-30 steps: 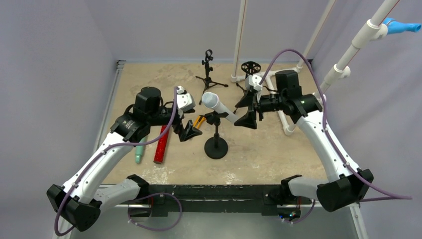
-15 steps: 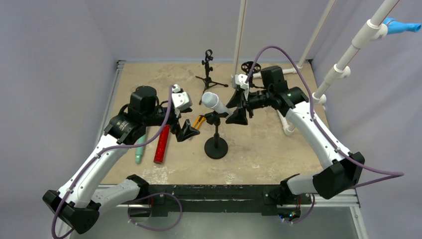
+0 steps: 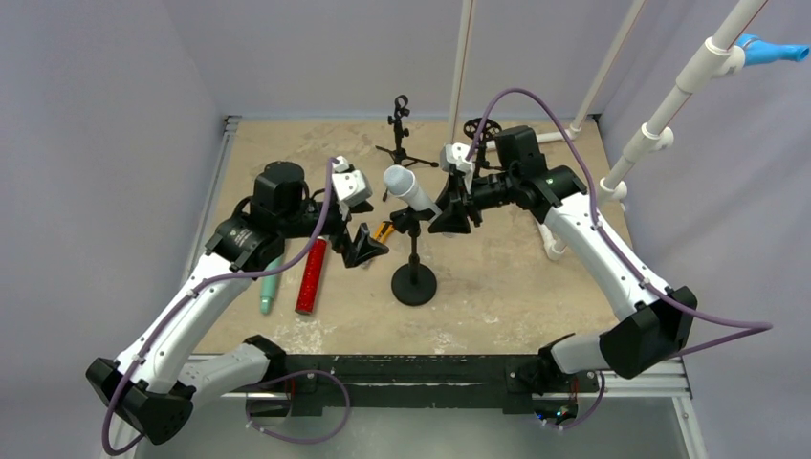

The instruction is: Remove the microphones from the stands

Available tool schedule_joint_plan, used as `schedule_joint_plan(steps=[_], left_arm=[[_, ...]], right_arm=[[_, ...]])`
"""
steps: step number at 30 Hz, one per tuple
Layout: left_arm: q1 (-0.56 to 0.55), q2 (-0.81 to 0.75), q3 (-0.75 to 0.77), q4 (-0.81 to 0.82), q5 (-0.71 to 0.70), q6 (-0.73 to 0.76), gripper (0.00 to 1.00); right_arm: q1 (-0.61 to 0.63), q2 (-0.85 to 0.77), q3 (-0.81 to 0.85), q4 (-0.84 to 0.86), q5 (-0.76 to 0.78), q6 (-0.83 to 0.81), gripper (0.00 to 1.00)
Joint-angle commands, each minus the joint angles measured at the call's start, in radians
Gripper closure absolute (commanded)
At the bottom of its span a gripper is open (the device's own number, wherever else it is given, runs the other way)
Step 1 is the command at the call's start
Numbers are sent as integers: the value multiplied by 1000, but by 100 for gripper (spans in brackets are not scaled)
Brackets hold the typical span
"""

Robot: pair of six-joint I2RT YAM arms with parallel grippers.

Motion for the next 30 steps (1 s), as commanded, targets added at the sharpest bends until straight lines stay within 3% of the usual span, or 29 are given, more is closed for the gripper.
schedule_joint_plan(steps=[1, 5, 7, 19, 22, 28, 30], left_arm=[[-1, 15, 12, 99, 35, -69, 0], [-8, 24, -5, 154, 74, -99, 1], [-12, 31, -18, 188, 93, -109, 1], [-35, 94, -60, 403, 133, -237, 3], [-47, 104, -54, 405, 126, -242, 9], [-70, 120, -59, 387, 109, -213, 34], [-73, 120, -66, 387, 107, -207, 38]], right_arm=[[4, -25, 8, 32, -22, 5, 70], [5, -57, -20, 48, -9, 17, 95], [4, -77, -46, 71, -1, 31, 100], [4, -134, -115, 115, 25, 56, 100], [4, -132, -115, 120, 26, 60, 100], [4, -135, -108, 115, 38, 62, 100], [4, -136, -104, 112, 38, 61, 100]])
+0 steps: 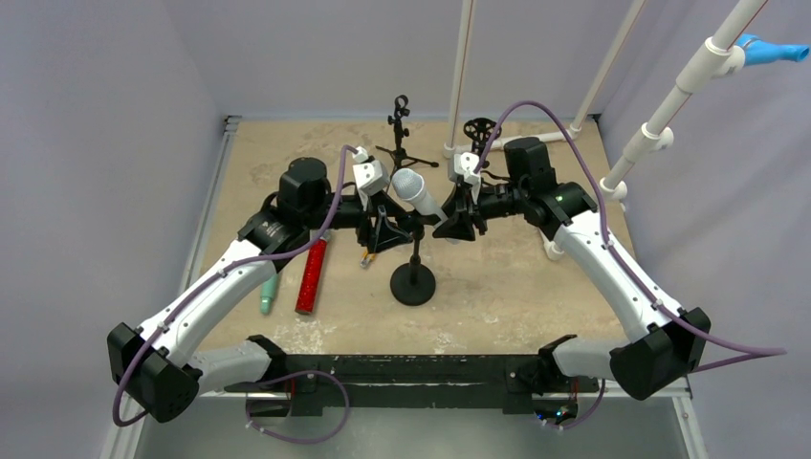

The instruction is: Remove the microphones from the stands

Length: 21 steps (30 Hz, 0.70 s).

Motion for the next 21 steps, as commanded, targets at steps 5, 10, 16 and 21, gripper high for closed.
schedule_joint_plan(steps=[5, 10, 16, 21], left_arm=[[-13, 1, -8, 35, -9, 28, 53], [-12, 11, 1, 34, 6, 28, 82], [-12, 7, -5, 25, -7, 35, 100], [-12, -11, -3, -18, -26, 113, 100]], right_arm=[[3, -24, 14, 16, -7, 29, 100], [3, -28, 6, 18, -7, 30, 100], [3, -42, -14, 28, 6, 31, 100], [-4, -56, -31, 51, 28, 46, 100]])
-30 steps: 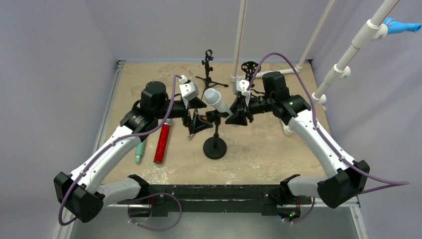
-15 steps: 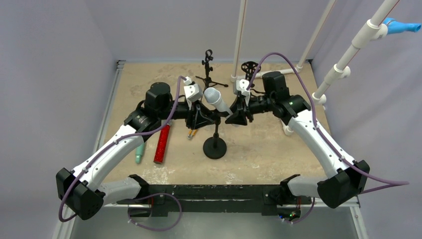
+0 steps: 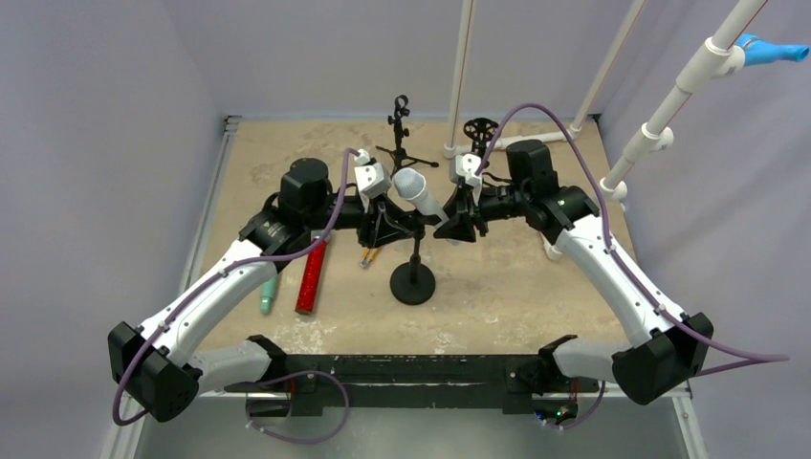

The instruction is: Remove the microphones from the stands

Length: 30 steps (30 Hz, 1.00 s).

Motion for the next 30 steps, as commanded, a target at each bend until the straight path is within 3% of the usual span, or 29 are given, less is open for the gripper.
schedule_joint_plan(steps=[1, 16, 30], left_arm=[[-5, -18, 9, -38, -18, 88, 100], [-3, -36, 47, -120, 17, 169, 100], [6, -31, 40, -80, 36, 127, 100]], right_arm=[[-8, -39, -11, 35, 11, 36, 100], [-73, -53, -15, 73, -119, 93, 100], [-137, -60, -164, 437, -326, 416, 100]])
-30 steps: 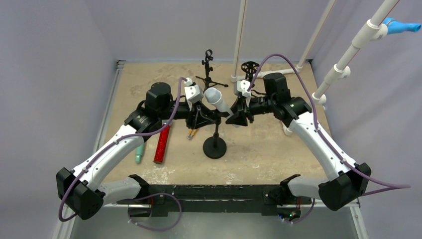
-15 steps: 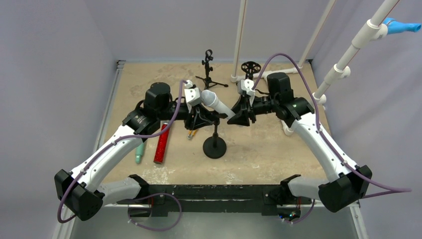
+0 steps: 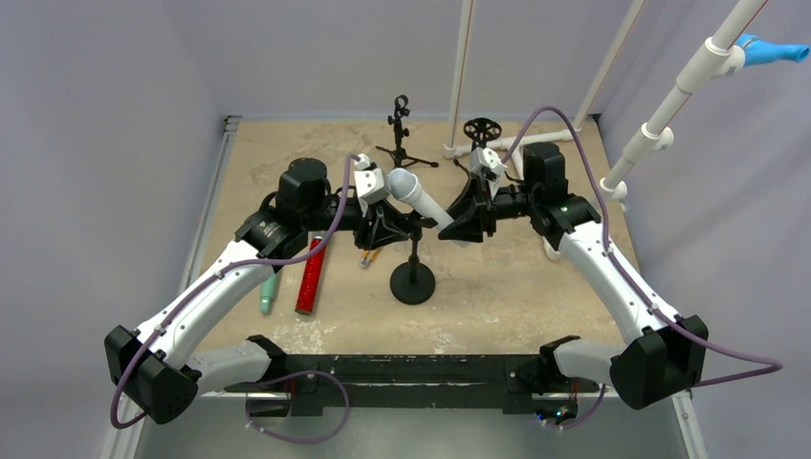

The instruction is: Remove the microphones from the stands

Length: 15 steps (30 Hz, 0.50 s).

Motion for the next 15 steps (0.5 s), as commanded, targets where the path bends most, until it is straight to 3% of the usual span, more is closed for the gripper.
schedule_joint_plan(steps=[1, 8, 15], left_arm=[[9, -16, 20, 5, 32, 9, 100], [15, -13, 20, 23, 7, -17, 100], [15, 2, 27, 45, -12, -60, 100]], right_arm=[[-39, -34, -24, 166, -72, 168, 100], [-49, -49, -20, 155, -89, 159, 100], [-50, -57, 38, 43, -65, 76, 100]])
